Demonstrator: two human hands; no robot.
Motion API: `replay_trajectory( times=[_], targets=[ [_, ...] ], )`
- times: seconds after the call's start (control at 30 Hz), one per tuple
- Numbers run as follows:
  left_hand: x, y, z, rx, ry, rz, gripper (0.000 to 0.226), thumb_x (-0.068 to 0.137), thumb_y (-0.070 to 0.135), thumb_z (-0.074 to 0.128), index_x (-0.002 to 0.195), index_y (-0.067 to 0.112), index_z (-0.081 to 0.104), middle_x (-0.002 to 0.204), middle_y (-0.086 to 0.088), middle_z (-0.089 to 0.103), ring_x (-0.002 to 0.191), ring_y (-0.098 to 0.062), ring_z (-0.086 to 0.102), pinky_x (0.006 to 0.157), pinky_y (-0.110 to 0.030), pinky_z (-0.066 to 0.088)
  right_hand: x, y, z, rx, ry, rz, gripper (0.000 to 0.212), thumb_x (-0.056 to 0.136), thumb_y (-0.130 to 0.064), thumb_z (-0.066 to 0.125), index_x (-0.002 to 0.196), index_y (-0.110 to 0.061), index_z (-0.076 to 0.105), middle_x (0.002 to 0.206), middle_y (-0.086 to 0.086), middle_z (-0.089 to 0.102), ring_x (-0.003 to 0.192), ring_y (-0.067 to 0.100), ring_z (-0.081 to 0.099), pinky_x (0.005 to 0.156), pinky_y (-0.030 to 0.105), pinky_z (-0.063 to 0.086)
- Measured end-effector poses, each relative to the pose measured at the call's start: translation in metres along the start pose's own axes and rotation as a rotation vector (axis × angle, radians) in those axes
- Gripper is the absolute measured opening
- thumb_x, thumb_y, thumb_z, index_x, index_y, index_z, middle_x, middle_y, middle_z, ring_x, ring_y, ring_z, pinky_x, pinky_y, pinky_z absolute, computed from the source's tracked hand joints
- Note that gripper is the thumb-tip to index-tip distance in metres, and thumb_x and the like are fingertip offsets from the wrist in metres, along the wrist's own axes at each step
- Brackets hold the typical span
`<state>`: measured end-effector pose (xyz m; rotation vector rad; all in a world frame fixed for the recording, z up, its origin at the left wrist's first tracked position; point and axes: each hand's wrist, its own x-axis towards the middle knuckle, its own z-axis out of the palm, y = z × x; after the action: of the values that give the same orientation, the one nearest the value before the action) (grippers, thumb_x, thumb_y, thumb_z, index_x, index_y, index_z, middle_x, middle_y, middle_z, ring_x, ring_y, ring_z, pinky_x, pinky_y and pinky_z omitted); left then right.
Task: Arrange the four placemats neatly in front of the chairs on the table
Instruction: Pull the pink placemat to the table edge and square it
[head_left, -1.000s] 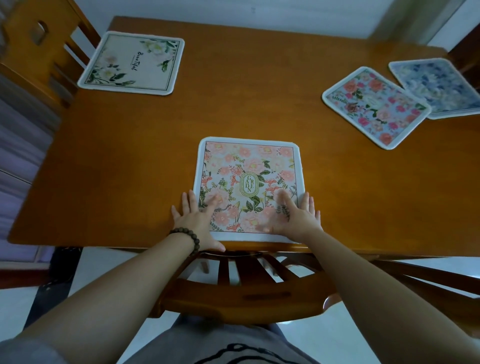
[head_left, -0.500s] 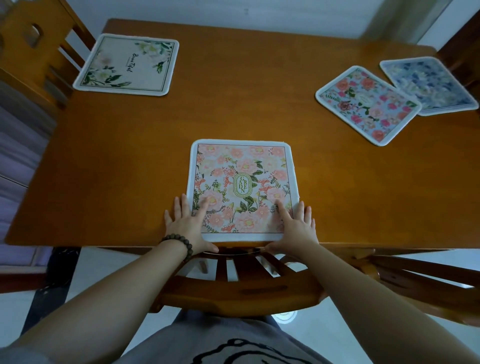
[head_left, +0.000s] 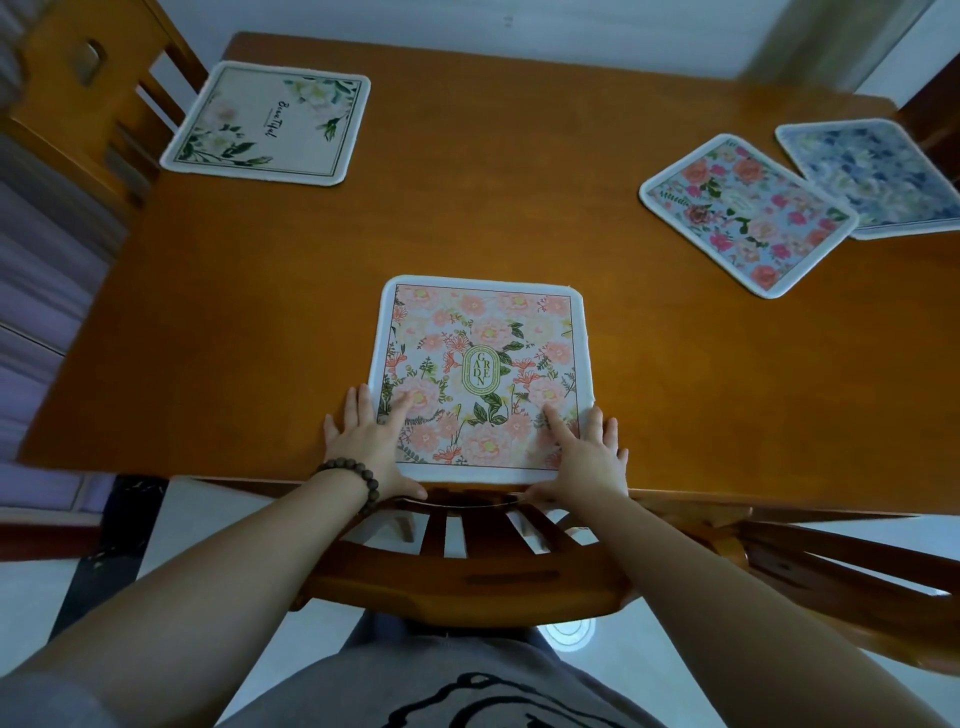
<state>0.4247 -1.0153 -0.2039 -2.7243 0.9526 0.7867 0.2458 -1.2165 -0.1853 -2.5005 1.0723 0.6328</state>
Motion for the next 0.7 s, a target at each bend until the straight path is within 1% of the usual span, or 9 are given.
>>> replay_trajectory(
  times=[0.2, 0.3, 0.4, 0.5, 0.57, 0.63, 0.7],
  targets=[
    [-0.005, 0.009, -0.008, -0.021, -0.073, -0.037, 0.142, 0.048, 0.074, 0.076, 0.144, 0.039, -0.022, 0.15, -0.02, -0.031, 0.141, -0.036, -0.022, 0.112, -0.059, 0.006, -0.001, -0.001, -0.003, -0.012, -0.037, -0.02, 0.12, 0.066, -0.062, 0.076, 0.148, -0.043, -0.011, 0.155, 0.018, -0.022, 0.141, 0.044, -0.017, 0.113, 0.061, 0.006],
    [-0.011, 0.018, -0.011, -0.032, -0.128, -0.073, 0.14, 0.055, 0.071, 0.075, 0.144, 0.034, -0.027, 0.148, -0.02, -0.034, 0.14, -0.036, -0.025, 0.113, -0.057, 0.002, -0.001, 0.004, -0.007, 0.007, -0.047, -0.044, 0.111, 0.072, -0.062, 0.07, 0.149, -0.04, -0.007, 0.157, 0.016, -0.018, 0.142, 0.042, -0.014, 0.113, 0.058, 0.009],
    [-0.018, 0.029, -0.015, -0.046, -0.079, -0.036, 0.131, 0.06, 0.073, 0.069, 0.148, 0.032, -0.019, 0.155, -0.016, -0.023, 0.142, -0.033, -0.02, 0.114, -0.054, -0.001, 0.001, 0.013, -0.014, 0.071, -0.02, -0.052, 0.093, 0.079, -0.059, 0.065, 0.149, -0.036, 0.009, 0.159, 0.012, -0.005, 0.144, 0.039, -0.004, 0.113, 0.057, 0.02],
    [-0.023, 0.04, -0.02, -0.087, 0.004, 0.031, 0.116, 0.069, 0.072, 0.063, 0.151, 0.03, -0.007, 0.159, -0.01, -0.009, 0.145, -0.029, -0.012, 0.115, -0.051, -0.001, 0.0, 0.021, -0.019, 0.134, 0.019, -0.062, 0.077, 0.084, -0.057, 0.06, 0.146, -0.035, 0.021, 0.158, 0.011, 0.008, 0.143, 0.036, 0.008, 0.109, 0.055, 0.03],
    [-0.027, 0.049, -0.024, -0.093, 0.077, 0.061, 0.104, 0.076, 0.069, 0.057, 0.152, 0.028, -0.001, 0.16, -0.008, 0.0, 0.146, -0.026, -0.006, 0.115, -0.05, 0.002, -0.002, 0.026, -0.023, 0.157, 0.038, -0.046, 0.077, 0.085, -0.057, 0.058, 0.147, -0.032, 0.02, 0.158, 0.01, 0.01, 0.143, 0.037, 0.011, 0.109, 0.054, 0.03],
    [-0.033, 0.059, -0.029, -0.112, 0.155, 0.078, 0.092, 0.081, 0.064, 0.051, 0.152, 0.026, 0.007, 0.16, -0.006, 0.008, 0.146, -0.025, 0.001, 0.116, -0.05, 0.005, -0.004, 0.031, -0.027, 0.161, 0.057, -0.019, 0.081, 0.086, -0.057, 0.057, 0.15, -0.029, 0.015, 0.159, 0.009, 0.007, 0.143, 0.037, 0.008, 0.109, 0.054, 0.028],
    [-0.039, 0.069, -0.033, -0.136, 0.203, 0.089, 0.085, 0.084, 0.063, 0.046, 0.151, 0.027, 0.009, 0.159, -0.006, 0.011, 0.146, -0.025, 0.004, 0.117, -0.05, 0.008, -0.008, 0.036, -0.032, 0.181, 0.089, 0.005, 0.081, 0.086, -0.057, 0.056, 0.15, -0.03, 0.015, 0.159, 0.01, 0.007, 0.144, 0.037, 0.008, 0.109, 0.055, 0.028]
  ],
)
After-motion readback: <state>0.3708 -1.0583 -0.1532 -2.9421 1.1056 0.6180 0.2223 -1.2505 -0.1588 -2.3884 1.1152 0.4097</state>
